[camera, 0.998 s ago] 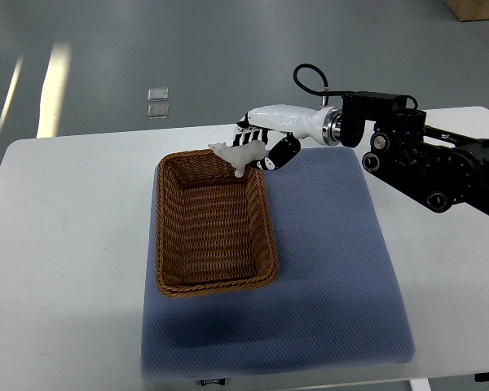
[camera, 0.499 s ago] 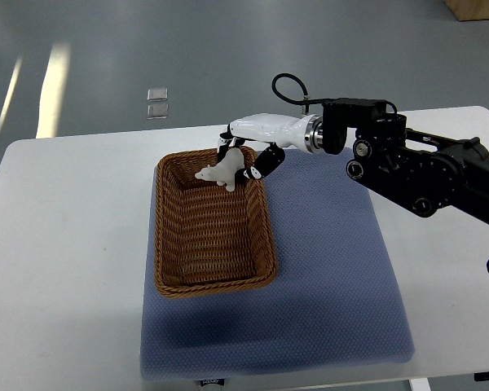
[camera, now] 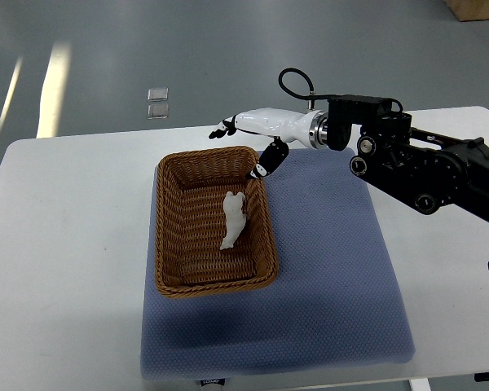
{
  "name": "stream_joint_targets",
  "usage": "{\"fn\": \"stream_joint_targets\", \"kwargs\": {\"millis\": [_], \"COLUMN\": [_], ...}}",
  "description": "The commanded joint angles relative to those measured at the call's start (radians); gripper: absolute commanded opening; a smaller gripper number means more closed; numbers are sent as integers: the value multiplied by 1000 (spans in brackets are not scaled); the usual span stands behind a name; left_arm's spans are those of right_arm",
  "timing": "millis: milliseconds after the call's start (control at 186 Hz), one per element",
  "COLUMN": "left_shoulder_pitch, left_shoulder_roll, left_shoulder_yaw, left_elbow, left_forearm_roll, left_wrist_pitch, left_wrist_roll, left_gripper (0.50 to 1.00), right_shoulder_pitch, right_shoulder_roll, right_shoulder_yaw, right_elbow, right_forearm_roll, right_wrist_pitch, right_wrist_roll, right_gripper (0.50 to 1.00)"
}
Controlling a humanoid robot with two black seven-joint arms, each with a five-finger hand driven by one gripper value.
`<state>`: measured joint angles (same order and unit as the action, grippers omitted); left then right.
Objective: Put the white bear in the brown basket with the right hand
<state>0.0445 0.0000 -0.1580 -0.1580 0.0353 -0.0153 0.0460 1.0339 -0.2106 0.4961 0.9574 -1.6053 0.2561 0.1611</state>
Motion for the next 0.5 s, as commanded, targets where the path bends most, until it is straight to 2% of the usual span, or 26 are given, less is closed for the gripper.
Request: {"fn": "stream_joint_targets", "kwargs": {"millis": [0, 225, 493], "left_shoulder_pitch": [0, 0, 0], "left_shoulder_roll": [0, 0, 0], "left_shoulder_yaw": [0, 0, 0], "left_elbow": [0, 0, 0], "left_forearm_roll": [0, 0, 0], "left_wrist_pitch": [0, 0, 0], "left_wrist_roll": [0, 0, 0], "left_gripper": [1000, 1000, 1000], "right_shoulder_pitch": [-15, -78, -167], "right_shoulder_roll": [-6, 0, -7], "right_shoulder_yaw": [55, 220, 314], "right_elbow": [-19, -101, -149], "right_forearm_roll": [24, 228, 616], "right_wrist_pitch": [-15, -27, -164], "right_wrist_roll": [-2, -9, -54], "right_gripper": [842, 842, 844]}}
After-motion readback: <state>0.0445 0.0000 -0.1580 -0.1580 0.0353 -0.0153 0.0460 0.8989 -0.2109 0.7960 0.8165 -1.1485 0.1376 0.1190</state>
